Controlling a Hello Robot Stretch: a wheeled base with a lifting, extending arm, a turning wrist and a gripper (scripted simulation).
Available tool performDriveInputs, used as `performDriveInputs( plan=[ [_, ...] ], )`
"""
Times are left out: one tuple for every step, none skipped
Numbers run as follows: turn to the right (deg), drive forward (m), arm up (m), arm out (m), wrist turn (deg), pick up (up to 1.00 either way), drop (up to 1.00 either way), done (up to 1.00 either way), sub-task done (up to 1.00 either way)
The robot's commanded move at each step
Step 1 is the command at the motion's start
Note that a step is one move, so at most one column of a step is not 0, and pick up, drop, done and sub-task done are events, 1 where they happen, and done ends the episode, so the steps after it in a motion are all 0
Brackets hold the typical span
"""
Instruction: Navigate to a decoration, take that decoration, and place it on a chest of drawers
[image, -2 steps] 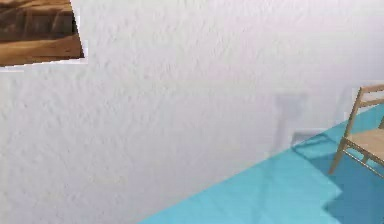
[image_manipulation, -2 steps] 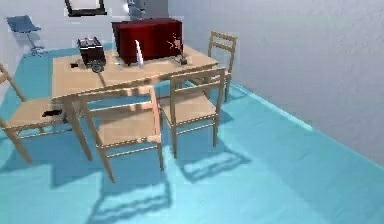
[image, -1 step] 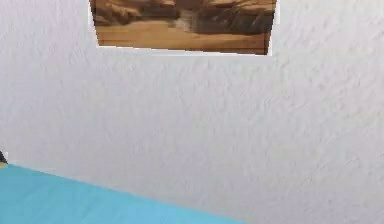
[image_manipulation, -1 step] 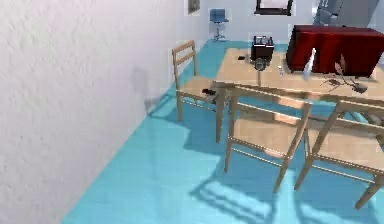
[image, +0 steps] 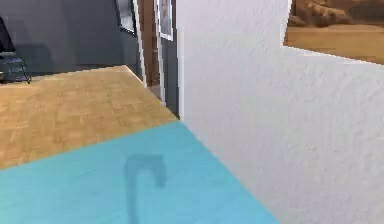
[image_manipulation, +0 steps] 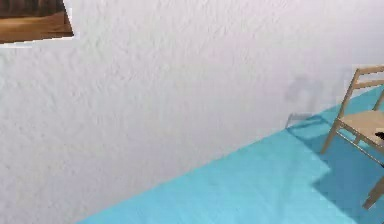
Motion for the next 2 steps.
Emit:
performDriveInputs(
  plan=[
    [-45.0, 0.0, 0.0, 0.0, 0.0, 0.0, 0.0, 0.0, 0.0],
    [-3.0, 0.0, 0.0, 0.0, 0.0, 0.0, 0.0, 0.0, 0.0]
  ],
)
